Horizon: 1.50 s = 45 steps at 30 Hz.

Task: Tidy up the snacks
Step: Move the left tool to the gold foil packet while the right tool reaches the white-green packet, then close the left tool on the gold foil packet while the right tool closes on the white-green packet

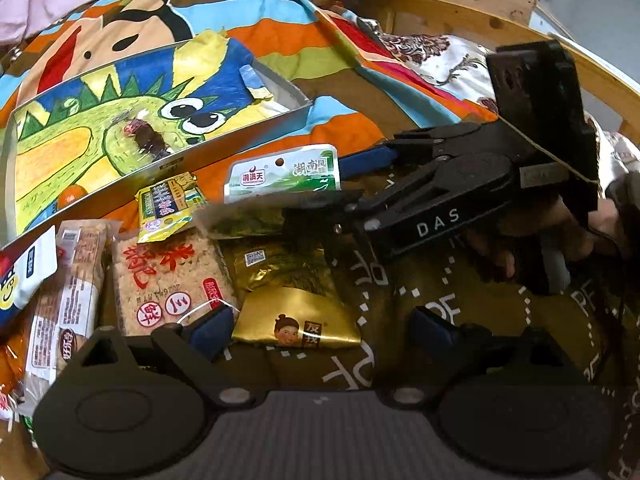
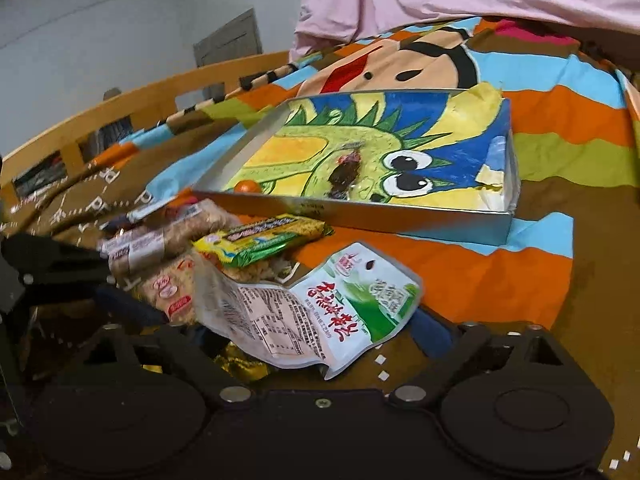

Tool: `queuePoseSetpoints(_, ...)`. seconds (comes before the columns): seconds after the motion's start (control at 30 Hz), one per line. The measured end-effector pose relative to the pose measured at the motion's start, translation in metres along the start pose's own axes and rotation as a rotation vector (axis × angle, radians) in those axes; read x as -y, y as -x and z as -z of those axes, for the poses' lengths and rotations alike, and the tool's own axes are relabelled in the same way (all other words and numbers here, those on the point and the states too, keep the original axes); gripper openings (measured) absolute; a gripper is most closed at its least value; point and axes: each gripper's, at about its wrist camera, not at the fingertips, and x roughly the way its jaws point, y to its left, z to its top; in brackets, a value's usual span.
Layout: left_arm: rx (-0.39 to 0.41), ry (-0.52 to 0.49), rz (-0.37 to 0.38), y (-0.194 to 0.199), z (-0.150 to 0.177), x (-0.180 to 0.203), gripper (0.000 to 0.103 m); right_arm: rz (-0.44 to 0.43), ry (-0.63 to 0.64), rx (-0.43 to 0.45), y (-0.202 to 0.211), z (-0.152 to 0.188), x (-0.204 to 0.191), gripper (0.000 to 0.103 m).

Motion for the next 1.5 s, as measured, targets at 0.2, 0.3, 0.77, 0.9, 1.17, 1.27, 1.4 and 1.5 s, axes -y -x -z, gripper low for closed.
queuePoseSetpoints(0.2, 0.019, 0.045, -0.027, 0.000, -0.005, 0.009, 0.096, -0.002, -0.055, 0.019, 0.004, 0.002, 0.004, 0.076)
queuePoseSetpoints(0.3, 0.011, 0.028, -0.045, -0.004, -0.005, 0.013, 0.096, 0.001, -0.052, 0.013, 0.004, 0.001, 0.003, 0.074)
queuePoseSetpoints(0.77, -0.015, 0.166, -0.047, -0.017, -0.022, -0.003, 0.079, 0.006, -0.092, -0.050, 0.019, -0.013, 0.018, 0.057)
queuePoseSetpoints(0.9, -0.012, 0.222, -0.042, -0.015, -0.019, -0.011, 0.073, 0.024, -0.089, -0.062, 0.026, -0.013, 0.017, 0.057)
queuePoseSetpoints(1.17, -0.057, 0.175, -0.114, -0.029, -0.026, 0.000, 0.067, 0.037, -0.083, -0.054, 0.022, -0.011, 0.016, 0.061)
queuePoseSetpoints(1.27, -0.065, 0.184, -0.108, -0.032, -0.028, 0.000, 0.068, 0.033, -0.086, -0.051, 0.019, -0.009, 0.016, 0.065)
queuePoseSetpoints(1.4, -0.061, 0.198, -0.098, -0.030, -0.027, -0.002, 0.065, 0.029, -0.092, -0.047, 0.019, -0.008, 0.016, 0.064)
queuePoseSetpoints(1.5, -0.046, 0.228, -0.087, -0.025, -0.021, -0.004, 0.057, 0.033, -0.083, -0.051, 0.019, -0.008, 0.015, 0.059)
